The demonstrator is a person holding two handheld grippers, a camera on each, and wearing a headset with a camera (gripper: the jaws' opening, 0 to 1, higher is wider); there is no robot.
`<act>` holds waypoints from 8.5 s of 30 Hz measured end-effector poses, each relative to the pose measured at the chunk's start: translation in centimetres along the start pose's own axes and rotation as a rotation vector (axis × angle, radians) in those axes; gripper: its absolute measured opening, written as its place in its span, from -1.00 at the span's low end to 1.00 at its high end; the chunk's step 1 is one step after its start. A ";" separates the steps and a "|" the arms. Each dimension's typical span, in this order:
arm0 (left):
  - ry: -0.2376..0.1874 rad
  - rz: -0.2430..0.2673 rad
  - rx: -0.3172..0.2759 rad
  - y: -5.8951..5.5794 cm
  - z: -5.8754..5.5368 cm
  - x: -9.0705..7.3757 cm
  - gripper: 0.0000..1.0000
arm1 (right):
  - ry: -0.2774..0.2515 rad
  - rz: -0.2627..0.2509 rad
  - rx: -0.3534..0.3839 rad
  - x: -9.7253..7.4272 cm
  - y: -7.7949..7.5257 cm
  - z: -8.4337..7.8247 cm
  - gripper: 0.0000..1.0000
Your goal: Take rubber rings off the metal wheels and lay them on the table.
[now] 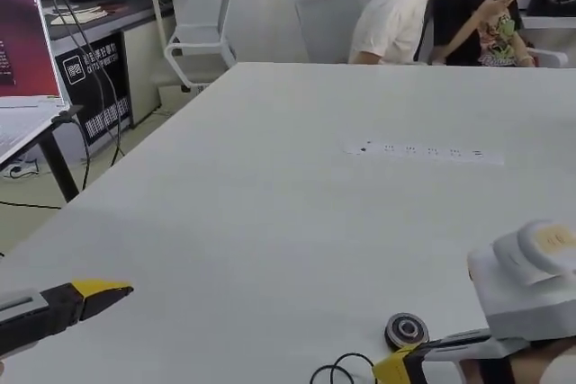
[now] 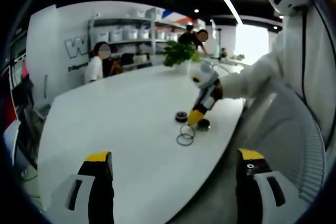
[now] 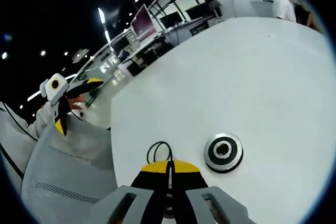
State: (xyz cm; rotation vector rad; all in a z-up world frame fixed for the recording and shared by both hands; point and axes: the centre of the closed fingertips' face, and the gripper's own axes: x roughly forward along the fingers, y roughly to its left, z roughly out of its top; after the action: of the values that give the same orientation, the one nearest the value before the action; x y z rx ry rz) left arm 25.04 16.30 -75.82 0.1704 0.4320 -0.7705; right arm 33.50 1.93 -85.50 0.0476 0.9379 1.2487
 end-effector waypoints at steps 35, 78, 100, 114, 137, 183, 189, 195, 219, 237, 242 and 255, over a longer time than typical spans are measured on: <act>-0.019 -0.008 -0.016 -0.3 1.4 0.3 1.00 | -0.040 -0.089 -0.232 -4.2 0.2 2.0 -0.34; 0.004 -0.230 0.235 -2.3 8.7 7.2 0.91 | -0.226 -0.240 -0.217 -11.2 -3.1 0.8 0.10; 0.019 -0.332 0.303 -3.1 9.4 15.5 0.72 | -0.243 -0.228 -0.184 -10.3 -4.5 0.3 0.03; 0.035 -0.346 0.293 -3.4 7.7 20.2 0.60 | -0.263 -0.202 -0.183 -8.7 -4.8 0.9 -0.05; 0.069 -0.380 0.169 -3.2 4.6 23.4 0.09 | -0.228 -0.162 -0.209 -5.5 -5.4 1.0 -0.31; 0.119 -0.355 0.156 -3.2 2.1 24.9 -0.72 | -0.126 -0.168 -0.379 -3.3 -5.8 0.4 -0.77; 0.118 -0.348 0.142 -3.1 2.1 24.8 -0.72 | -0.090 -0.201 -0.449 -3.3 -5.8 0.2 -0.85; 0.115 -0.350 0.163 -3.3 2.0 24.7 -0.72 | -0.064 -0.240 -0.473 -3.4 -6.2 0.2 -1.00; 0.096 -0.325 0.188 -3.2 2.1 24.7 -0.73 | -0.383 -0.140 0.343 -4.6 -7.1 1.4 -1.00; 0.088 -0.328 0.180 -3.3 2.0 24.7 -0.74 | -0.420 -0.062 0.441 -4.6 -5.8 1.9 -1.00; 0.090 -0.325 0.183 -3.2 2.0 24.8 -0.74 | -0.415 -0.057 0.434 -4.5 -5.7 2.0 -1.00; 0.091 -0.326 0.182 -3.3 2.0 24.8 -0.74 | -0.408 -0.028 0.413 -4.1 -5.0 2.4 -1.00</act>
State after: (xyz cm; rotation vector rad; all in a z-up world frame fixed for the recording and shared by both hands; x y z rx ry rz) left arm 39.12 -2.45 -84.84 0.3106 0.4824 -1.1265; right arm 38.86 -2.24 -84.14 0.5912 0.8181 0.9523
